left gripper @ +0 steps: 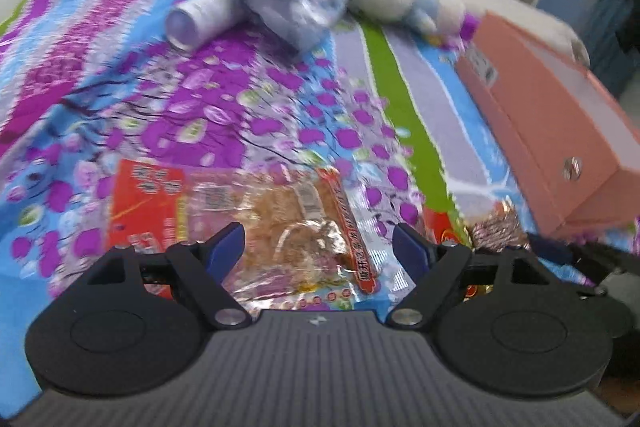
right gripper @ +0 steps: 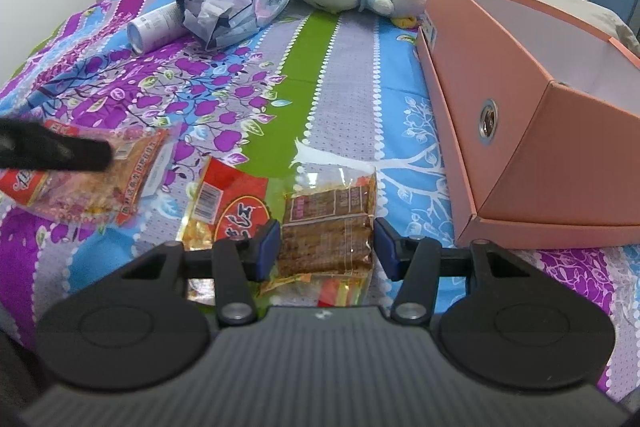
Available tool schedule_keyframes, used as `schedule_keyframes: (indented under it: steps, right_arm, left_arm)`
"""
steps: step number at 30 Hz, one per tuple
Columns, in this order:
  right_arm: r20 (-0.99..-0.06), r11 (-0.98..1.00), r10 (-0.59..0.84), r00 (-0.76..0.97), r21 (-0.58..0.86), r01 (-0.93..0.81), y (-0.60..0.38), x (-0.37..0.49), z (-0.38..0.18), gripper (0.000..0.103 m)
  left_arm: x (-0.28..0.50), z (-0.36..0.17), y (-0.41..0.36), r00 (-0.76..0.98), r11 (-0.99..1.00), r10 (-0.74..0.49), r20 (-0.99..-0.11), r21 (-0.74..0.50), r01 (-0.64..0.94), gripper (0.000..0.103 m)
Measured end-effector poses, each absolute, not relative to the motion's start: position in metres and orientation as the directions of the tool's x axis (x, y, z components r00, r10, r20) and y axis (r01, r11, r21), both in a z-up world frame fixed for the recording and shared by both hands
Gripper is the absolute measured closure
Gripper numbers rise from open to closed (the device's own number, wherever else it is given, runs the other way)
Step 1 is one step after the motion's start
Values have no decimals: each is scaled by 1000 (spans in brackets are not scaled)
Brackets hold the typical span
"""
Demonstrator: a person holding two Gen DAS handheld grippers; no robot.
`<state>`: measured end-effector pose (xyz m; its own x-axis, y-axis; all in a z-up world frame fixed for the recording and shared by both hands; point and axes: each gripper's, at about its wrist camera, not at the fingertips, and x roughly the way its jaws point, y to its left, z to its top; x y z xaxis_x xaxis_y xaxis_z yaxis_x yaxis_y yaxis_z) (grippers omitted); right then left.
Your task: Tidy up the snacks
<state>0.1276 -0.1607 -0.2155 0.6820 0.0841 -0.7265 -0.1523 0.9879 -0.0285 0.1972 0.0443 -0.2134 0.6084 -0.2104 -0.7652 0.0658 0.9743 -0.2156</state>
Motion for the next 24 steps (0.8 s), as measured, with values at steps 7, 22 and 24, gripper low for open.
schedule_keyframes:
  steps: [7,22,24]
  right_arm:
    - [-729,986,94,678,-27,-167,-163,128,-218,49]
    - [-709,988,119,695,14,-155,-165,136,-203,74]
    - [-707,989,119,697,19,-150,-166,138,-198,77]
  left_arm:
    - [212,-239,29,588,990,-141,-796,-96,107,16]
    - [214,-227,48,580,986,-169,-797,-143,91,53]
    - [214,-221,50,586,983,-181,-790,-163,84,56]
